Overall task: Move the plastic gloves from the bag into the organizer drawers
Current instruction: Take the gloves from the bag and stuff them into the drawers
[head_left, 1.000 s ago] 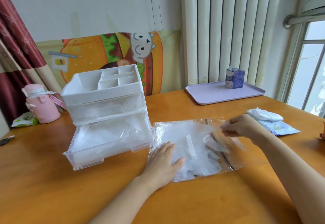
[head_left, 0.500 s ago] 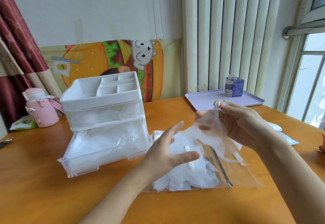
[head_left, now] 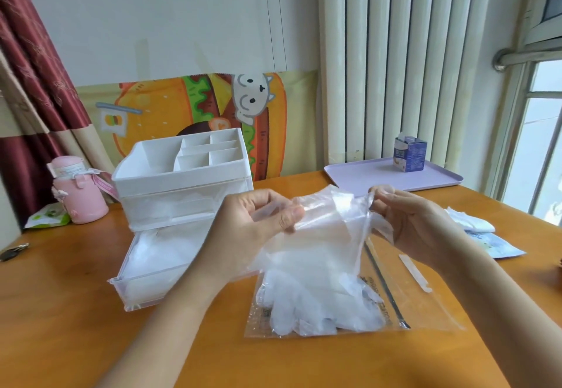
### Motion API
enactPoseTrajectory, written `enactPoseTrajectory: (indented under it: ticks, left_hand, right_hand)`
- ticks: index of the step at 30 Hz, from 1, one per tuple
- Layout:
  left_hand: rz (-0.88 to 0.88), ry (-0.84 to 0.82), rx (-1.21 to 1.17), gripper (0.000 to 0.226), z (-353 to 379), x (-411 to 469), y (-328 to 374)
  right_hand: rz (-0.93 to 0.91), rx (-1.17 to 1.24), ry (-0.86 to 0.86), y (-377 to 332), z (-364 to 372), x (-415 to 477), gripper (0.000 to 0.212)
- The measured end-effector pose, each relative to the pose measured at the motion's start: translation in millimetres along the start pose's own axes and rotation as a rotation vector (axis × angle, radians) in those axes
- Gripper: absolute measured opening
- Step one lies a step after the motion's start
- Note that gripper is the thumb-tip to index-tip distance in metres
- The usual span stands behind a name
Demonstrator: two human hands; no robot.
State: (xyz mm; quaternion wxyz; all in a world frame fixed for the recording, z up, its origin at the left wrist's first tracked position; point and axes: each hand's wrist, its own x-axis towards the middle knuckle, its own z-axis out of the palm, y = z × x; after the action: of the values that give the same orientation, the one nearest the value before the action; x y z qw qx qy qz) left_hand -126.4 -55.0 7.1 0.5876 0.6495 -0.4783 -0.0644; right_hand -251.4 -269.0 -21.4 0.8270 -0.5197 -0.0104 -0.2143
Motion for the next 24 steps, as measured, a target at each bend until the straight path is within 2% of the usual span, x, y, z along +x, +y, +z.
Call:
enactPoseTrajectory:
  ticks: [3, 5, 8, 11, 13, 16, 19, 21, 24]
  left_hand:
    - [-0.041, -0.028, 0.211, 0.021, -21.6, 1.0, 10.5]
    - [-0.09, -0.08, 0.336, 0.018, -36.6, 1.5, 11.8]
    - [-0.128, -0.234, 0.413, 0.014, -52.5, 0.3, 12.7]
    - [-0.123, -0.335, 0.437, 0.008, -62.3, -1.7, 16.3]
    - [-0.118, -0.348, 0.439, 0.009, -68.4, -1.0, 17.9]
    - [-0.109, -0.321, 0.45, 0.01, -83.7, 0.3, 16.3]
    - [-0.12, -0.245, 0.483, 0.013, -102.3, 2.5, 11.3]
    - [-0.14, -0.154, 0.494, 0.015, -117.8, 3.7, 5.9]
    - [-0.131, -0.019, 0.442, 0.016, -136.7, 4.5, -1.3]
  right_hand:
    - [0.012, -0.153, 0.066, 11.8, 1.2, 3.3, 0.027]
    - [-0.015, -0.201, 0.079, 17.1, 6.0, 4.7, 0.045]
    - [-0.062, -0.45, -0.067, 23.3, 20.8, 6.4, 0.083]
    - [-0.037, -0.703, -0.208, 28.2, 59.8, 14.9, 0.091]
    - [0.037, -0.76, -0.288, 33.8, 84.6, 23.6, 0.084]
    - [0.08, -0.958, -0.339, 49.2, 114.9, 37.7, 0.045]
    - [0.09, -1.085, -0.289, 51.9, 126.0, 47.2, 0.008]
    - [0.074, -1.152, -0.198, 49.4, 127.7, 52.6, 0.018]
    - [0.02, -1.198, 0.102, 47.8, 120.8, 61.7, 0.024]
